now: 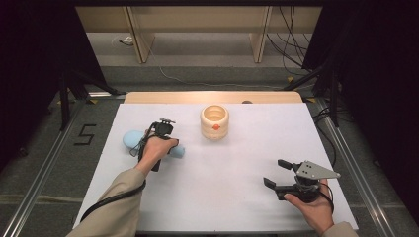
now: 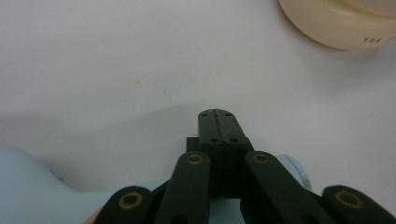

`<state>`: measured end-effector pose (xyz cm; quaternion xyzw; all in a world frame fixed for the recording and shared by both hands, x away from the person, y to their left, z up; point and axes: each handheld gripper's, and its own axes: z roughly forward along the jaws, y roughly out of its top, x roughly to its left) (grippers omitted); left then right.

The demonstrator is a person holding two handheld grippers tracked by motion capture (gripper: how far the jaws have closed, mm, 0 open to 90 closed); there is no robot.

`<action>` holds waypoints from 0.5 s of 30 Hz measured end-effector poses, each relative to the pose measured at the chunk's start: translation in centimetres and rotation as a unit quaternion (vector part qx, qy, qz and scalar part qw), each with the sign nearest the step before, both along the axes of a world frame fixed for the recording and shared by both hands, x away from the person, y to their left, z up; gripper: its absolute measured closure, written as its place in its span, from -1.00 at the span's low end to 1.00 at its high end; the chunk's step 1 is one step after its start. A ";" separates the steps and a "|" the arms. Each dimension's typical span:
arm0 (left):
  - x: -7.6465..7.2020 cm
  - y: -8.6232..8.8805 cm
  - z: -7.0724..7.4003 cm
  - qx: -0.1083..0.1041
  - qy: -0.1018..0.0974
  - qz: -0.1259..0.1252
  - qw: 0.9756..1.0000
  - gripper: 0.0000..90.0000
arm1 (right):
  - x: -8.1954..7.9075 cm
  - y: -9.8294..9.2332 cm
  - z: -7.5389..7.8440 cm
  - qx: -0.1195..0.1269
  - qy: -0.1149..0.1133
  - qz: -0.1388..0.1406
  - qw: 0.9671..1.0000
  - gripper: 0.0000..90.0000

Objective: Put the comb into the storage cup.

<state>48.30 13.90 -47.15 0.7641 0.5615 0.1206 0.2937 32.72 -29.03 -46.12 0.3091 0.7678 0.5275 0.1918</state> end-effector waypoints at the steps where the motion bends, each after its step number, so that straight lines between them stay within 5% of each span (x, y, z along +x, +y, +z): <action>1: -0.1 0.1 0.0 -0.002 0.003 -0.002 1.000 1.00 | 0.0 0.0 0.0 -0.001 0.001 0.000 1.000 -0.64; 15: -3.0 2.0 0.5 0.015 0.019 -0.036 0.999 1.00 | 0.0 0.0 0.0 0.001 0.003 -0.002 1.000 -0.64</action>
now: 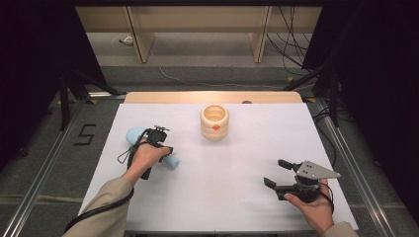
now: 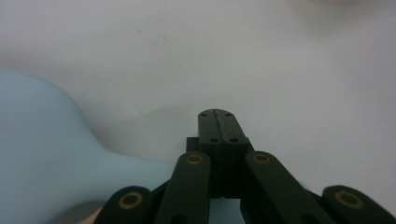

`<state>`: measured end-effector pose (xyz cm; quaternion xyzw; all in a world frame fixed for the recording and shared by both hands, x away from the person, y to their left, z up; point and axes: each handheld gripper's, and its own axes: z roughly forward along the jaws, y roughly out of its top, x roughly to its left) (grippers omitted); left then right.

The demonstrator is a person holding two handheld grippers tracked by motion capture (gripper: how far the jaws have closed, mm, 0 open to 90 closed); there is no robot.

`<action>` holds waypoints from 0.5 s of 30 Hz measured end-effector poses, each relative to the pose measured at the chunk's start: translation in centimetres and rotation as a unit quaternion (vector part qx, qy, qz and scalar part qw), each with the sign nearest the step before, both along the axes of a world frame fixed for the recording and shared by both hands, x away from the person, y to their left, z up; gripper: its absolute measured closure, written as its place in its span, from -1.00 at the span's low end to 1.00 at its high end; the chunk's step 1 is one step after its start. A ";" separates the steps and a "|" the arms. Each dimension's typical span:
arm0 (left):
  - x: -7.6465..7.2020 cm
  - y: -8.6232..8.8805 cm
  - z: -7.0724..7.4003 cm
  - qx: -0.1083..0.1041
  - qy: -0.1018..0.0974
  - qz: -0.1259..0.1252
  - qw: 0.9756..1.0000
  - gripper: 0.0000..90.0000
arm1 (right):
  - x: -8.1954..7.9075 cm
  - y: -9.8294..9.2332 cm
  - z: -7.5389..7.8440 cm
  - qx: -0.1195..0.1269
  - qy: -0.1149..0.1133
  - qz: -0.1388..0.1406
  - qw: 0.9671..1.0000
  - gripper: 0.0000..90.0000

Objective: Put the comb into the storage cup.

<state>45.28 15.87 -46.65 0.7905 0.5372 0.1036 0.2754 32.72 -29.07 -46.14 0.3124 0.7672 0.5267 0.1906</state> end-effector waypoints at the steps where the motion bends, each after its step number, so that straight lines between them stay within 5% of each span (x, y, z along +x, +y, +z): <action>1: -0.3 0.2 0.0 0.003 0.002 -0.004 1.000 1.00 | 0.0 0.0 0.0 0.000 0.000 0.000 1.000 -0.64; 15: -2.9 2.5 0.8 0.023 0.018 -0.033 0.999 1.00 | 0.0 0.0 0.0 -0.001 0.001 -0.004 1.000 -0.64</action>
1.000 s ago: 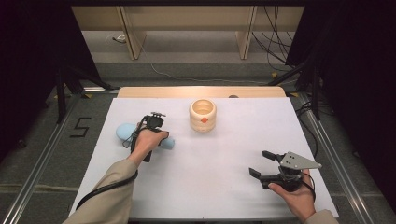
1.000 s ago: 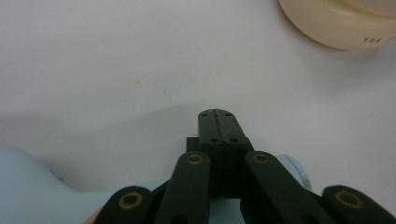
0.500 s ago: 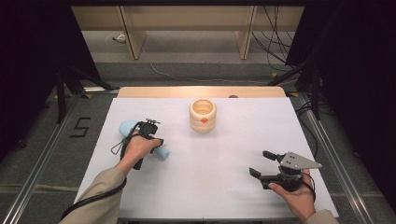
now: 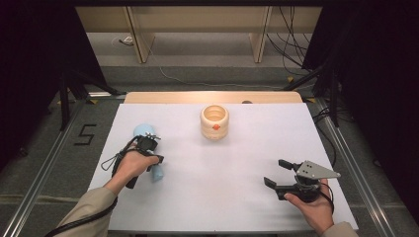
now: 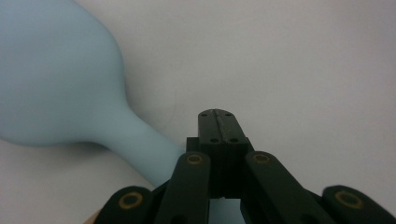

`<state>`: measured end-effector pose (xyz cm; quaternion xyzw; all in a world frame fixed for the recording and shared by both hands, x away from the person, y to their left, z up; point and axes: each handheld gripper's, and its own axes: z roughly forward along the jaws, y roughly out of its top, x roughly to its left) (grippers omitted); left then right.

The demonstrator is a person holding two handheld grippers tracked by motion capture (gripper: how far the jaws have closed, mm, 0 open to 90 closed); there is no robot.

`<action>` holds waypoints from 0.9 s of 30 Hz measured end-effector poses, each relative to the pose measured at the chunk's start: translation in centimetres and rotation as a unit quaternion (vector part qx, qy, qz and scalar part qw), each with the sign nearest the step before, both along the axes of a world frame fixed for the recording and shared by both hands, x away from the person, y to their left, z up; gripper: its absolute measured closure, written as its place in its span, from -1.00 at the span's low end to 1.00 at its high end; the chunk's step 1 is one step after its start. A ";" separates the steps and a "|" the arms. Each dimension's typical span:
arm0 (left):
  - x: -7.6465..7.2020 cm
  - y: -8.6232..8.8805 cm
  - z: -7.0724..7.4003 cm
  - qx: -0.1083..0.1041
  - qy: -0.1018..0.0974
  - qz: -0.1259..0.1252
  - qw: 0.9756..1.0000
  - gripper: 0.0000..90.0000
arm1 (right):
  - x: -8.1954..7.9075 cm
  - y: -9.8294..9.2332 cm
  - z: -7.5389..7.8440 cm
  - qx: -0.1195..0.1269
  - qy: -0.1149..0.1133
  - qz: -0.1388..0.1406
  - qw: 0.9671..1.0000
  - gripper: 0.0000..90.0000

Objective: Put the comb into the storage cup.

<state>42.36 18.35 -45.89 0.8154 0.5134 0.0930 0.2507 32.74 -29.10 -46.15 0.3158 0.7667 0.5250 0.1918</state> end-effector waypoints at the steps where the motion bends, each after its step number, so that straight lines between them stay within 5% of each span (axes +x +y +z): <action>1: 0.0 0.0 0.0 0.000 0.000 0.000 1.000 1.00 | 0.0 0.0 0.0 0.000 0.000 0.000 1.000 -0.64; 27: -1.2 4.7 0.7 0.044 0.021 0.009 0.999 1.00 | 0.1 0.1 -0.1 -0.004 0.009 0.007 1.000 -0.64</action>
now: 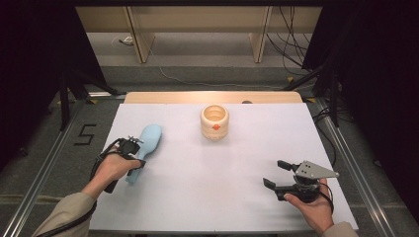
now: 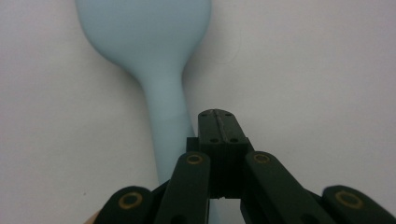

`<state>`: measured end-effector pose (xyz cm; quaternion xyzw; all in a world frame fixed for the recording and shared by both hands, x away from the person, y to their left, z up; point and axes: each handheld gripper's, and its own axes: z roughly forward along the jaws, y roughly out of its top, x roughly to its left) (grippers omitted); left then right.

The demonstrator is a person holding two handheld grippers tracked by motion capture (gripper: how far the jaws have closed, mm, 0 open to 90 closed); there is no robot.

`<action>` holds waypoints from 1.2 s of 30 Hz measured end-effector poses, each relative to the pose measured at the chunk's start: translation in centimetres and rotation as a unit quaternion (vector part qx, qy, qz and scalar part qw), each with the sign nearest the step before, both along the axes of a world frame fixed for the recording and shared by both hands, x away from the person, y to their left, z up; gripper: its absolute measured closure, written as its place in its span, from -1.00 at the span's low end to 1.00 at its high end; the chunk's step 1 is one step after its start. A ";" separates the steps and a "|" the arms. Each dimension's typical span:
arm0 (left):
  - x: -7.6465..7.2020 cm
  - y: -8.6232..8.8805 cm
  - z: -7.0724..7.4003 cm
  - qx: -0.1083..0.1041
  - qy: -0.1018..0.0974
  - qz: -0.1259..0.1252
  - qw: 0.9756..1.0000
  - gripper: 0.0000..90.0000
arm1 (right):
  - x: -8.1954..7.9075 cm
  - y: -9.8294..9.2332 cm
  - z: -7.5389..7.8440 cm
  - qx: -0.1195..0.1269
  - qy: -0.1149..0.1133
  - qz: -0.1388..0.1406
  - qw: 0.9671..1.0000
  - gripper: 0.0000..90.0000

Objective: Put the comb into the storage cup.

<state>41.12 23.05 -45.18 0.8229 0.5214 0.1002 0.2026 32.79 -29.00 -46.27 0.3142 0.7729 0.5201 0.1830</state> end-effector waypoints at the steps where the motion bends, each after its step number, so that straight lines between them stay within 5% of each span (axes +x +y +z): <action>1: 0.0 0.3 0.0 0.001 0.000 0.002 1.000 1.00 | 0.0 0.0 0.0 0.000 0.000 -0.001 1.000 -0.64; 13: -0.2 1.0 0.1 0.010 -0.006 0.000 1.000 0.98 | 0.0 0.0 0.0 -0.001 0.001 0.000 1.000 -0.64; 19: -0.7 1.1 0.8 0.005 -0.027 -0.009 1.000 0.78 | 0.0 0.0 0.0 0.000 0.002 -0.001 1.000 -0.64; 23: -0.6 1.4 1.9 -0.003 -0.060 0.006 0.998 0.41 | 0.0 0.0 0.0 0.001 0.004 -0.002 1.000 -0.64; 24: -0.4 1.5 2.0 0.004 -0.064 0.009 0.998 0.11 | 0.0 0.0 0.0 0.000 0.004 -0.001 1.000 -0.64; 25: -0.2 1.5 2.1 0.011 -0.058 0.014 0.998 0.11 | 0.0 0.0 0.0 0.000 0.004 -0.001 1.000 -0.64; 26: 0.2 1.6 2.0 0.021 -0.039 0.017 0.999 -0.23 | 0.0 0.1 0.0 0.000 0.004 -0.001 1.000 -0.64; 31: 1.3 1.6 1.4 0.021 -0.006 0.044 0.999 -0.59 | 0.1 0.0 -0.1 0.001 0.004 0.000 1.000 -0.64; 32: 1.8 1.6 1.1 0.025 0.013 0.048 0.998 -0.64 | 0.1 0.0 -0.1 -0.001 0.004 0.000 1.000 -0.64; 36: 2.7 1.6 0.8 0.027 0.019 0.054 0.998 -0.64 | 0.1 0.0 0.0 0.000 0.003 0.000 1.000 -0.64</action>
